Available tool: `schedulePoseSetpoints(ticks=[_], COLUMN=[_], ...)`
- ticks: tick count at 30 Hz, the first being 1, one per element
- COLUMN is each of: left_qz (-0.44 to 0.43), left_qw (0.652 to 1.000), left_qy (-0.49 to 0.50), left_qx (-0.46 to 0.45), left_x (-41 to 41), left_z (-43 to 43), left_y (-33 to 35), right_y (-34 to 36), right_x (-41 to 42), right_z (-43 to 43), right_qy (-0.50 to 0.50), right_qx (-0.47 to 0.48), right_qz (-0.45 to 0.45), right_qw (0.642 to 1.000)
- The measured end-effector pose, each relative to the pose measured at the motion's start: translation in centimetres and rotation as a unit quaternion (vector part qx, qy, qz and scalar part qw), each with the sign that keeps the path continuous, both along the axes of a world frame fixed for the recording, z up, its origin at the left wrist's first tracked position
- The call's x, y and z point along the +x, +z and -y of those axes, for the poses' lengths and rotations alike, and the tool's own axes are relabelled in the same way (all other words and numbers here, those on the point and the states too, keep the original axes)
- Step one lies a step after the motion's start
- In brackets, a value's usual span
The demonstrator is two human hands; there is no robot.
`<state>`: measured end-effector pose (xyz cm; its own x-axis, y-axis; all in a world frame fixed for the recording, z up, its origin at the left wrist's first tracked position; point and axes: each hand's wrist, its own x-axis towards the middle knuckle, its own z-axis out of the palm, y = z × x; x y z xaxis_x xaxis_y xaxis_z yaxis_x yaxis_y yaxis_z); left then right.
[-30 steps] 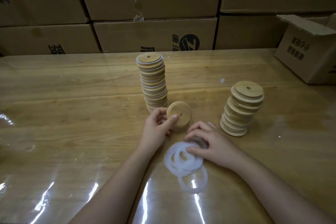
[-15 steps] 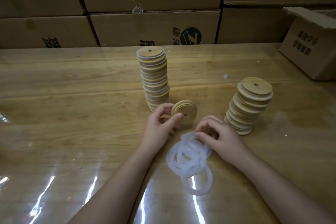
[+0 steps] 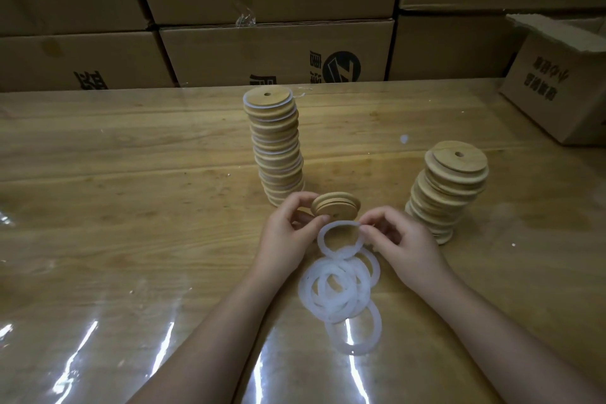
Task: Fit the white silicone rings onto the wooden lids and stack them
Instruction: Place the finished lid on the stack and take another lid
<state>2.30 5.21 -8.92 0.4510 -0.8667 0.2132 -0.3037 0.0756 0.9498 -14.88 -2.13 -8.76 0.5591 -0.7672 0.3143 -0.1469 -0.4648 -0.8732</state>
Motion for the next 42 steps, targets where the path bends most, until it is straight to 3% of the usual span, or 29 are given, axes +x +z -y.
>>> schedulePoseSetpoints(ticks=[14,22,31,42], left_qz=[0.110,0.046,0.184,0.194], left_qw=[0.993,0.998,0.982,0.981], left_qy=[-0.018,-0.036,-0.034,0.004], left_qx=[-0.039,-0.037,-0.022,-0.025], left_x=[-0.2,-0.6,-0.9,-0.7], left_z=[-0.1,-0.4,-0.4,-0.5], left_y=[-0.1,-0.1,-0.2,-0.7], right_y=[-0.3,-0.9,-1.2,-1.3], right_x=[0.1,0.1,0.1,0.2], right_z=[0.2,0.7,1.0,1.0], right_qy=[-0.033,-0.049,-0.078,-0.076], right_qx=[-0.027,-0.019,0.014,-0.008], right_qz=[0.046,0.050,0.049,0.054], right_qw=[0.998,0.997,0.996,0.996])
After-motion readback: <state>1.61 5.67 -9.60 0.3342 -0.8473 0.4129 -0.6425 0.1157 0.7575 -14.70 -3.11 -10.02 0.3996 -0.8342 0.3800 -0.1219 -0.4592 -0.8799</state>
